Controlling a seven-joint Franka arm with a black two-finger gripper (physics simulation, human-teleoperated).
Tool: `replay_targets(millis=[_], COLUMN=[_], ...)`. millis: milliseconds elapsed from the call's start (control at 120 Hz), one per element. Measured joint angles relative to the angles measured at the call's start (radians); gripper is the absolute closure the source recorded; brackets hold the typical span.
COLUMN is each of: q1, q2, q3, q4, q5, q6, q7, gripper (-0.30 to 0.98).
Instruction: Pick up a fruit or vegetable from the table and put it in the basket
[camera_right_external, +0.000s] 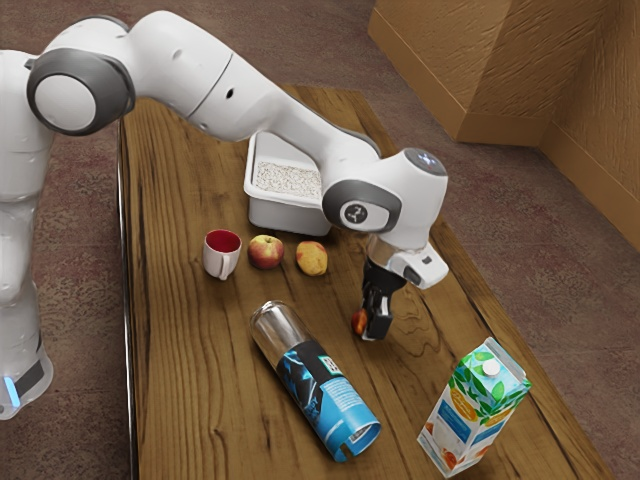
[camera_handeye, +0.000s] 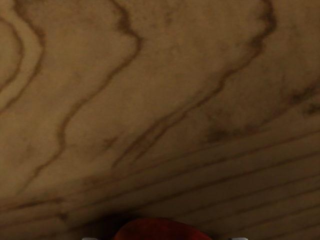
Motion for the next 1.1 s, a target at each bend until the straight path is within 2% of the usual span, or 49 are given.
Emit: replay_targets(millis=[175,242,333,425,550,617,750,958,1100], q1=[-0.001,0.0,0.013,0.116,0.319,0.391,0.456,0.475,0.475], q2=[-0.037,-0.053,-0.055,-0.054,-0.04,-0.026,0.018,0.065,0.069], q3=[0.003,0.028,0.131,0.195,0.209,0.21,0.21,0.21,0.21], q4=[0.02,0.121,0.319,0.424,0.475,0.48,0.481,0.479,0.478], q5=[0.007,0.011,0.013,0.009,0.006,0.005,0.004,0.004,0.006], q6=[-0.011,-0.045,-0.138,-0.232,-0.334,-0.37,-0.413,-0.44,-0.449], q7=[-0.006,-0.008,-0.008,-0.007,-0.005,-0.004,-0.002,0.001,0.006], gripper=[0.45,0.44,0.44,0.43,0.45,0.45,0.45,0.45,0.18])
